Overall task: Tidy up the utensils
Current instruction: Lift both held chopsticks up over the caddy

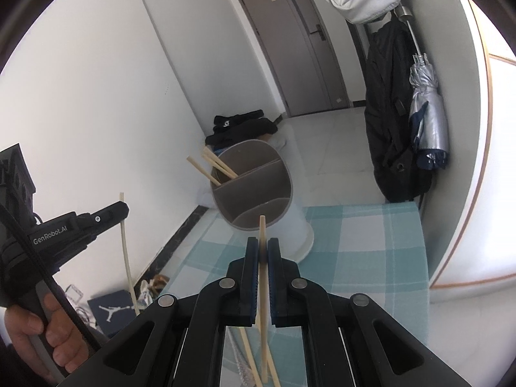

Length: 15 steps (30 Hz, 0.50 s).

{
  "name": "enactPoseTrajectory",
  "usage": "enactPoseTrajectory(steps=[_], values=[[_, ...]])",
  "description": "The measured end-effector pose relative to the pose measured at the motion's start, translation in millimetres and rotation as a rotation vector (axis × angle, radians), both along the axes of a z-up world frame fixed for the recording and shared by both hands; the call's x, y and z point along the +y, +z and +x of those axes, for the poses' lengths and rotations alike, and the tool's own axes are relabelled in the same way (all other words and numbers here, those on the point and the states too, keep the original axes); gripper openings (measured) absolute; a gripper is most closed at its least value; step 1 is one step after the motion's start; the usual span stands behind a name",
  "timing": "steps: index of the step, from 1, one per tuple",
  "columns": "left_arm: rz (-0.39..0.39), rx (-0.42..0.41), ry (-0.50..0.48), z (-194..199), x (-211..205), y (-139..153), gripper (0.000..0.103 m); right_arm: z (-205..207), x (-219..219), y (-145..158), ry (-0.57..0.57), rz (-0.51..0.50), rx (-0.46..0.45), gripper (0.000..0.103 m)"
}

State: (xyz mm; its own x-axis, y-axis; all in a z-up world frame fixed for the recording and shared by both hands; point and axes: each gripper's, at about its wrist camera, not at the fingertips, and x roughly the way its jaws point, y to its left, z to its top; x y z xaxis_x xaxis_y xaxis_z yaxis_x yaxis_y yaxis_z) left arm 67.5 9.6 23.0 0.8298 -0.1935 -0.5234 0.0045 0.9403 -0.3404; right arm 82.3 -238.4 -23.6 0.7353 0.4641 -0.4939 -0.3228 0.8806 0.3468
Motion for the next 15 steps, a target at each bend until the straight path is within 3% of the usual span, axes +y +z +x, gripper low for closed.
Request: enactPoseTrajectory(steps=[15], values=[[-0.088, -0.082, 0.041, 23, 7, 38, 0.003, 9, -9, 54, -0.008, 0.025, -0.077, 0.005]])
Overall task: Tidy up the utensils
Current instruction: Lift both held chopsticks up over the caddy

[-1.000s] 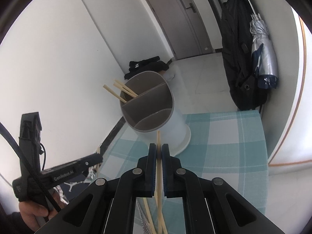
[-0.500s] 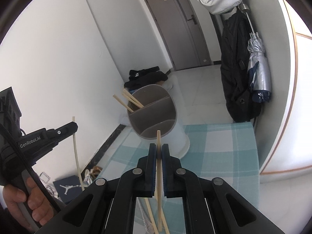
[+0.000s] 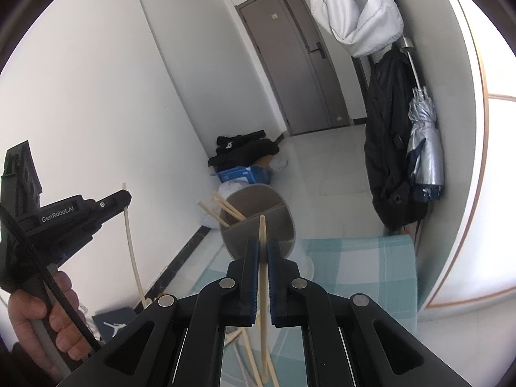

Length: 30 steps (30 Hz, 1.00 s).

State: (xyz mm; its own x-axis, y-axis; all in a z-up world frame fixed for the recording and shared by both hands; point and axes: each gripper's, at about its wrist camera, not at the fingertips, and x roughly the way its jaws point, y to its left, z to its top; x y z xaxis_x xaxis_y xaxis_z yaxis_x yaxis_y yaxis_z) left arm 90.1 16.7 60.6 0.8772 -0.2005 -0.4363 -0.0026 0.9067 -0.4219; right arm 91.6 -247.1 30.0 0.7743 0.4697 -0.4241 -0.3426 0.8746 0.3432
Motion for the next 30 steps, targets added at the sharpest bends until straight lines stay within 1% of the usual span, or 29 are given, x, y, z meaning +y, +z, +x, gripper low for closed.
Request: enactPoseTrajectory(steps=[5, 8, 10, 13, 18, 22, 26, 30], values=[[-0.020, -0.055, 0.031, 13, 2, 15, 0.003, 16, 3, 29, 0.017, -0.009, -0.044, 0.005], [-0.030, -0.098, 0.072, 21, 6, 24, 0.003, 29, 8, 47, 0.034, -0.015, -0.076, 0.005], [-0.023, -0.126, 0.107, 27, 8, 28, 0.003, 39, 11, 60, 0.044, -0.020, -0.097, 0.005], [-0.024, -0.158, 0.136, 37, 12, 31, 0.003, 57, 16, 77, 0.060, -0.023, -0.123, 0.005], [-0.064, -0.151, 0.198, 58, 20, 26, 0.003, 84, 29, 97, 0.083, -0.042, -0.188, 0.005], [-0.090, -0.141, 0.246, 79, 22, 20, 0.003, 107, 40, 104, 0.100, -0.061, -0.216, 0.005], [-0.082, -0.142, 0.308, 98, 21, 12, 0.003, 134, 49, 103, 0.108, -0.070, -0.228, 0.005], [-0.073, -0.152, 0.377, 107, 19, 3, 0.003, 159, 52, 95, 0.105, -0.052, -0.211, 0.005]])
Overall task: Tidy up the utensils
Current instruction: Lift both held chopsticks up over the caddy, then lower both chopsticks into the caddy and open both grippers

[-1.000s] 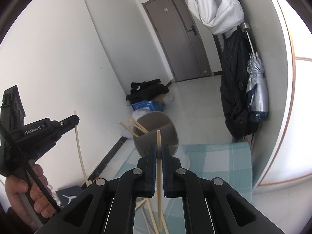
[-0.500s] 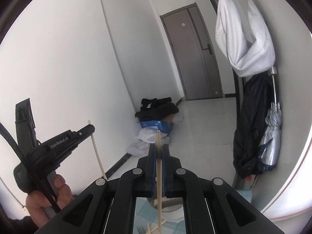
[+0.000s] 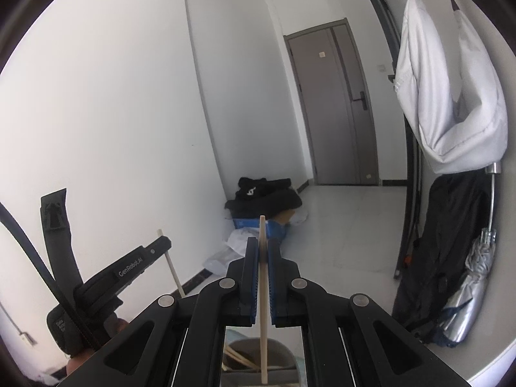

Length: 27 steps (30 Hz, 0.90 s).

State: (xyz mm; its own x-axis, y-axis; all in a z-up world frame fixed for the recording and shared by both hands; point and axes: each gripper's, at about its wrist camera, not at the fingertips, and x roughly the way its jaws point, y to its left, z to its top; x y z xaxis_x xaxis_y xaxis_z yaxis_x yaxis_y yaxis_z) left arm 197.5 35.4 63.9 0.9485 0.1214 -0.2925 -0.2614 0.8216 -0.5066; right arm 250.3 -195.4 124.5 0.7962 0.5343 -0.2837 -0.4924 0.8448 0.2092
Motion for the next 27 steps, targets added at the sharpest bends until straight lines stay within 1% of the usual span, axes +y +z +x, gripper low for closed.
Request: enactPoseTrajectory(steps=[5, 10, 13, 17, 20, 27], values=[[0.043, 0.002, 0.028, 11, -6, -12, 0.003, 25, 3, -14, 0.002, 0.024, 0.013, 0.005], [0.068, 0.002, 0.043, 19, -9, -18, 0.003, 41, 8, -29, 0.036, 0.035, 0.030, 0.005], [0.100, 0.021, 0.040, 21, -15, -23, 0.003, 43, 11, -39, 0.065, 0.018, 0.030, 0.005], [0.098, 0.032, 0.026, 25, -20, -29, 0.003, 40, 13, -50, 0.080, -0.034, 0.022, 0.005], [0.105, 0.022, 0.013, 25, -25, -31, 0.003, 38, 11, -59, 0.085, -0.050, 0.034, 0.005], [0.168, -0.012, -0.006, 18, -34, -29, 0.003, 37, 9, -66, 0.117, -0.062, 0.049, 0.005]])
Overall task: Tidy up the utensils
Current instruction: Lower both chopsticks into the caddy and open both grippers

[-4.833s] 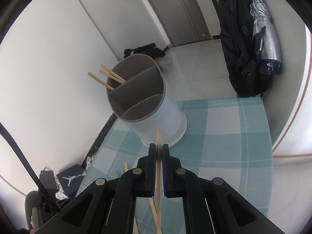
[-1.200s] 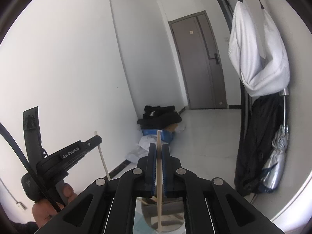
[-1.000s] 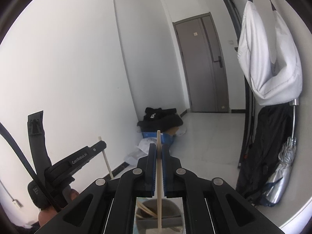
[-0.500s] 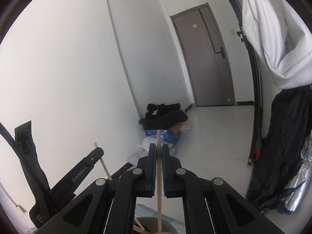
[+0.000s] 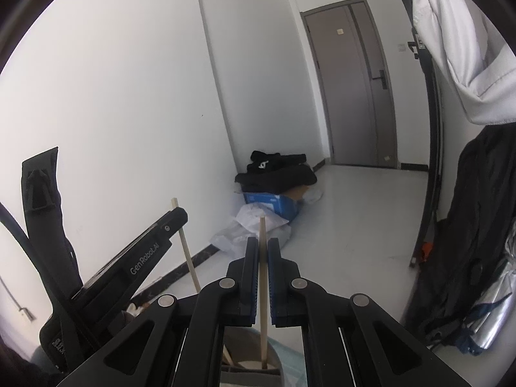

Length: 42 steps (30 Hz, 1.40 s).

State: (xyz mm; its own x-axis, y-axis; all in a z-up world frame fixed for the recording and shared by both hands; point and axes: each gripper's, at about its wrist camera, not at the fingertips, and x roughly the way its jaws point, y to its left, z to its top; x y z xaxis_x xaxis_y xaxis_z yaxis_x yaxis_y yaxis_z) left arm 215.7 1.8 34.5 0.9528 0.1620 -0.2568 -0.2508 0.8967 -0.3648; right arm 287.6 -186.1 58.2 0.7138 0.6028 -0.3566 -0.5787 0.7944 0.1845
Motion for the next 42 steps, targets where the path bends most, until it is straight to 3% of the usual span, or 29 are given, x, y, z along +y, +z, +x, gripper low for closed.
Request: enactPoseTrajectory(steps=[14, 22, 28, 30, 34, 36, 42], values=[[0.056, 0.056, -0.166, -16, -6, -5, 0.003, -12, -6, -15, 0.009, -0.026, 0.046, 0.005], [0.051, 0.170, -0.273, -16, -5, -12, 0.004, -16, 7, -20, 0.030, -0.099, 0.051, 0.005], [-0.054, 0.278, -0.405, -7, 5, -9, 0.005, -18, 9, -29, 0.016, -0.091, 0.098, 0.008], [-0.059, 0.296, -0.406, -9, 7, -6, 0.013, -20, 9, -31, -0.012, -0.104, 0.109, 0.010], [-0.054, 0.315, -0.377, -18, 14, 3, 0.043, -26, -5, -30, -0.067, -0.051, 0.141, 0.028], [-0.041, 0.318, -0.357, -25, 17, 9, 0.049, -34, -13, -27, -0.095, -0.030, 0.139, 0.035], [-0.023, 0.339, -0.321, -46, 24, 18, 0.074, -65, -28, -15, -0.145, 0.006, 0.132, 0.042]])
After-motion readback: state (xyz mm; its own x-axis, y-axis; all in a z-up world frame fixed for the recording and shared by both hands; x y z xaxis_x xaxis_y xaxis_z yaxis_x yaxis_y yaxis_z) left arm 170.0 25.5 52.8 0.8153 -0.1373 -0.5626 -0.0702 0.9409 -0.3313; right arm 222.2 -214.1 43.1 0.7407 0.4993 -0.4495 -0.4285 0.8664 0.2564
